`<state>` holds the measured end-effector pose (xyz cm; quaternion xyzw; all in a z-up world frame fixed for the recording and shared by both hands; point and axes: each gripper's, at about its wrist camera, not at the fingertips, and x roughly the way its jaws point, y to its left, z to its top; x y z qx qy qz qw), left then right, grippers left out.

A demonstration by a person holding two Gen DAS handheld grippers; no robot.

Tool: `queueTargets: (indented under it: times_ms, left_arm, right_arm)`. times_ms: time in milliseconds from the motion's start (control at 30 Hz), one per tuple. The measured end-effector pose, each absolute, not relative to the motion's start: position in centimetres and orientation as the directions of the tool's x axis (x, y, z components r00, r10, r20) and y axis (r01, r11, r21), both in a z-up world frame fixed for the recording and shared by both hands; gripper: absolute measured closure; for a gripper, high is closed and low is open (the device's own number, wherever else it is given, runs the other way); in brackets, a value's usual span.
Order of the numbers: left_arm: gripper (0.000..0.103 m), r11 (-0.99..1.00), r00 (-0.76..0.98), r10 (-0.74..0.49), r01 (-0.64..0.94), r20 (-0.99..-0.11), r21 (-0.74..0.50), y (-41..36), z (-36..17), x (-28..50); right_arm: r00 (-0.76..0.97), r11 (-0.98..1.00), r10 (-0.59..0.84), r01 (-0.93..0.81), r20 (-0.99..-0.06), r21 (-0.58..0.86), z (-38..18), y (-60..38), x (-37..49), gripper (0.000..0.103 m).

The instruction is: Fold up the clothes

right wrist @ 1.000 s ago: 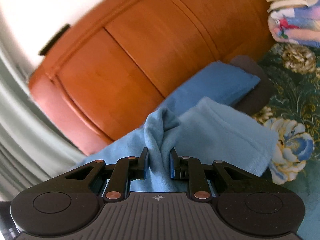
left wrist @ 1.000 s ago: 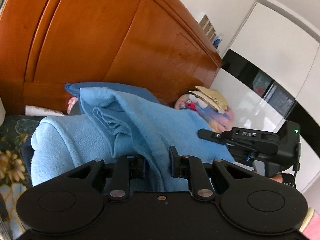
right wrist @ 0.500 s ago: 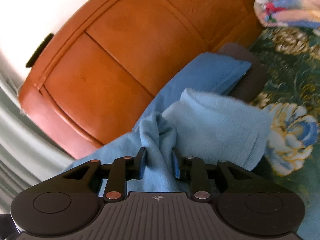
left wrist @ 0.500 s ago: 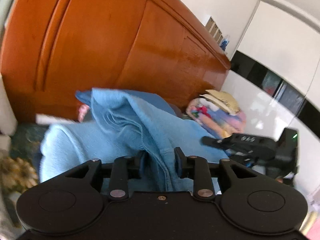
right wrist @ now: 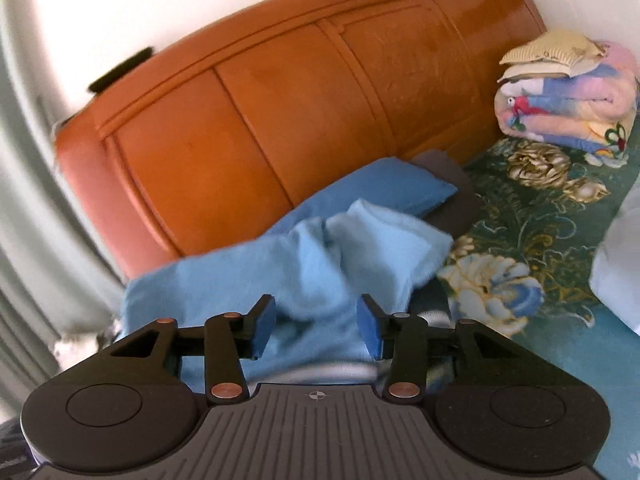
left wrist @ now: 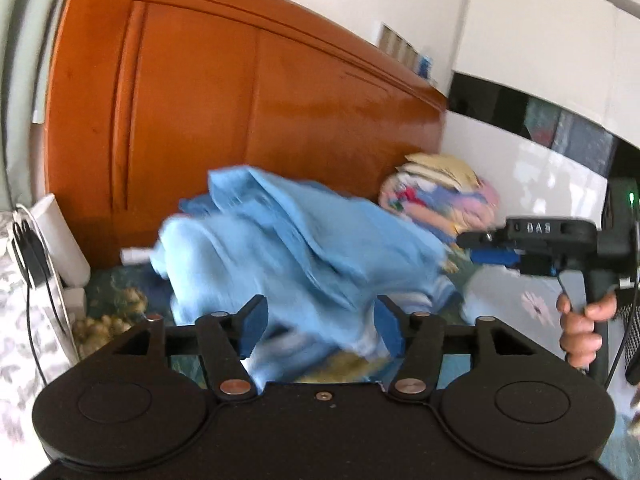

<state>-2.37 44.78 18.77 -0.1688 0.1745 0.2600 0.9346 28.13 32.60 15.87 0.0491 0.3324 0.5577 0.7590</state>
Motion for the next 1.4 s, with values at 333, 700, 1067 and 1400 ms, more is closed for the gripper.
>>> queueTargets:
  times_ms: [333, 700, 1067, 1400]
  left_arm:
    - [0.030, 0.863, 0.851, 0.280, -0.426, -0.444, -0.271, 33.9, 15.7, -2.2]
    - [0.015, 0.841, 0.853, 0.187, -0.396, -0.487, -0.370, 24.7, 11.2, -4.4]
    - [0.003, 0.843, 0.829, 0.119, -0.375, -0.546, -0.386, 18.0, 7.7, -5.6]
    - [0.002, 0.864, 0.804, 0.099, -0.362, -0.586, -0.351, 12.9, 5.3, -5.7]
  right_arm:
    - [0.190, 0.377, 0.861, -0.861, -0.473, 0.341, 14.8, 20.8, 21.7, 0.046]
    - [0.256, 0.469, 0.799, -0.832, -0.544, 0.297, 10.8, 9.6, 18.3, 0.023]
    - [0.310, 0.531, 0.781, -0.787, -0.543, 0.313, 7.2, 0.8, 14.3, 0.007]
    - [0.348, 0.603, 0.731, -0.732, -0.587, 0.316, 3.6, -6.9, 11.6, 0.005]
